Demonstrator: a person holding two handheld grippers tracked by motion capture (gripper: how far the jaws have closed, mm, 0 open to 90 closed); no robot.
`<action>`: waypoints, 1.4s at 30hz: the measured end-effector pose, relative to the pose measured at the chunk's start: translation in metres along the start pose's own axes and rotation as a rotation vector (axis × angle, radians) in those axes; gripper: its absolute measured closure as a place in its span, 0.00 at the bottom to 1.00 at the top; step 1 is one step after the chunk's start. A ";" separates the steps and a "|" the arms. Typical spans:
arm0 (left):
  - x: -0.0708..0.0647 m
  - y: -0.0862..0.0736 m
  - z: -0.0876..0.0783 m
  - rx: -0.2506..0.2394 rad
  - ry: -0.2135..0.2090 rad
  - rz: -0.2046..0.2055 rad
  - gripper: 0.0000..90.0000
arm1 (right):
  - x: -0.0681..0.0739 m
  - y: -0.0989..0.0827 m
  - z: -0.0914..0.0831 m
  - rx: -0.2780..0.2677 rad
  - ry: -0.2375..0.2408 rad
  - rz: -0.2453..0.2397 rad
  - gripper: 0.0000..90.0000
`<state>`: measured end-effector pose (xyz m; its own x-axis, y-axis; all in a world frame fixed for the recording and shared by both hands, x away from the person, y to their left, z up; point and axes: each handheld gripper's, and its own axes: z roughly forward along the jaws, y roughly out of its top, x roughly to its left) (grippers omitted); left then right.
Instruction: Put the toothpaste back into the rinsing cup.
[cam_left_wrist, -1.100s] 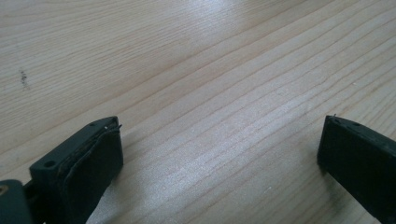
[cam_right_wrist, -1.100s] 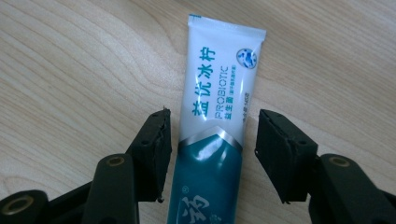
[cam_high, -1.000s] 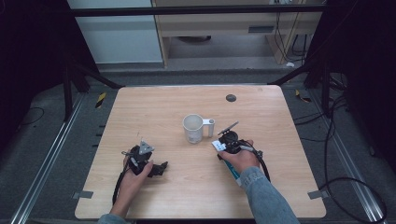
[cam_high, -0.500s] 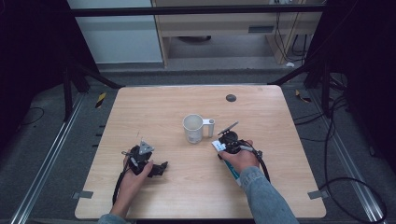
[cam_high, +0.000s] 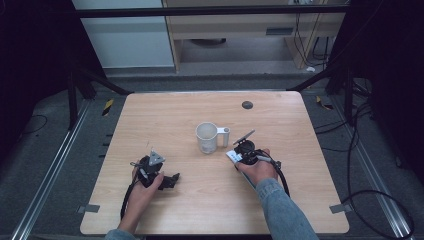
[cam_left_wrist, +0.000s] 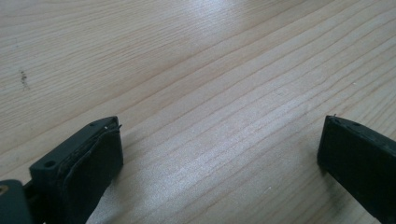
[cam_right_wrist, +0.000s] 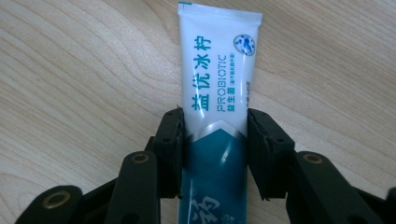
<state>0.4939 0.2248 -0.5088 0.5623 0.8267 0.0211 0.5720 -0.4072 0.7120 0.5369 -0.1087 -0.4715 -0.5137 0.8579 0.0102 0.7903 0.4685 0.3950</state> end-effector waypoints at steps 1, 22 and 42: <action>0.000 0.000 0.000 0.000 0.000 0.000 0.00 | 0.000 0.000 0.000 -0.002 0.001 -0.003 0.68; 0.000 0.000 0.000 -0.001 -0.001 -0.001 0.00 | -0.006 -0.002 -0.020 -0.033 0.030 0.013 0.87; 0.000 0.000 0.000 -0.001 -0.001 -0.001 0.00 | -0.005 -0.004 -0.070 -0.217 0.101 0.061 0.88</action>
<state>0.4940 0.2247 -0.5088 0.5618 0.8271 0.0196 0.5722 -0.4056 0.7128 0.5132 -0.1294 -0.4092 -0.5065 0.8528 0.1271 0.7363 0.3511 0.5785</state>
